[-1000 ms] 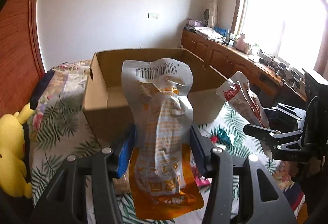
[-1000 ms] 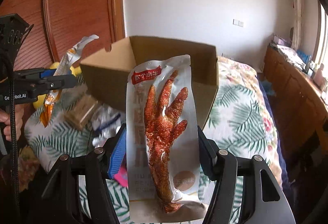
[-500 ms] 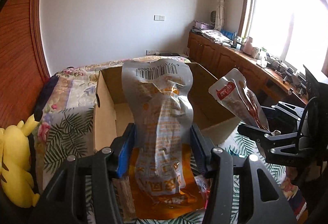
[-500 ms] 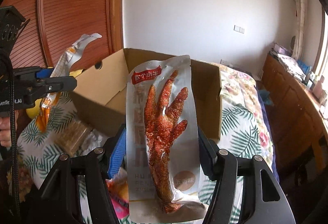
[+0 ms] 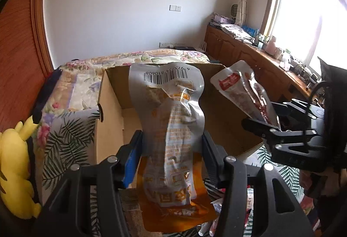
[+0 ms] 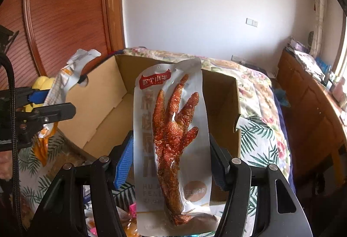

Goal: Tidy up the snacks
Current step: 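Carry both packets over the box and open both tools to drop them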

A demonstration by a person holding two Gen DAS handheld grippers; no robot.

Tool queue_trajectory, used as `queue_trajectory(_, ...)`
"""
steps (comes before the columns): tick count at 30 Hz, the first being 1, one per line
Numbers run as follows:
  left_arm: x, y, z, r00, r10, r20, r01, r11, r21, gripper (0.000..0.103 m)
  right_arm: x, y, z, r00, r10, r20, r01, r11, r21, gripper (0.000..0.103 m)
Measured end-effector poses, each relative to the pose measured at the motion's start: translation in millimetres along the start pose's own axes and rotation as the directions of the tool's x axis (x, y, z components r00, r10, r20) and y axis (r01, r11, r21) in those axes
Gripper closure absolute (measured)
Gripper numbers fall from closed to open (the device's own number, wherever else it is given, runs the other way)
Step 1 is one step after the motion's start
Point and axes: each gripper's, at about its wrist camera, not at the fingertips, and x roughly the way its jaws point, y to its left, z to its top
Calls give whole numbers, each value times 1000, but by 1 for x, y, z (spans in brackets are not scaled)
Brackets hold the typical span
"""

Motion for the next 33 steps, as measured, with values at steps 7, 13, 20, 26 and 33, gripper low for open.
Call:
queue_trajectory(7, 13, 0, -3, 999, 43, -19, -42, 998, 36, 50, 16, 1, 2, 998, 0, -56, 0, 1000, -2, 39)
queue_trajectory(13, 24, 1, -5, 997, 67, -36, -65, 997, 34, 48, 35, -3, 9, 995, -12, -96, 15, 999, 36, 37)
queue_trajectory(20, 25, 1, -3, 996, 83, -19, -82, 996, 40, 41, 35, -3, 9, 996, -51, -75, 54, 998, 40, 26)
queue_trajectory(26, 19, 4, -3, 997, 82, -3, -82, 996, 31, 39, 22, -7, 14, 999, -37, -34, 39, 997, 60, 23)
queue_trajectory(33, -2, -2, -9, 997, 73, 31, -76, 994, 74, 38, -8, 8, 4, 999, 35, 28, -36, 998, 50, 23)
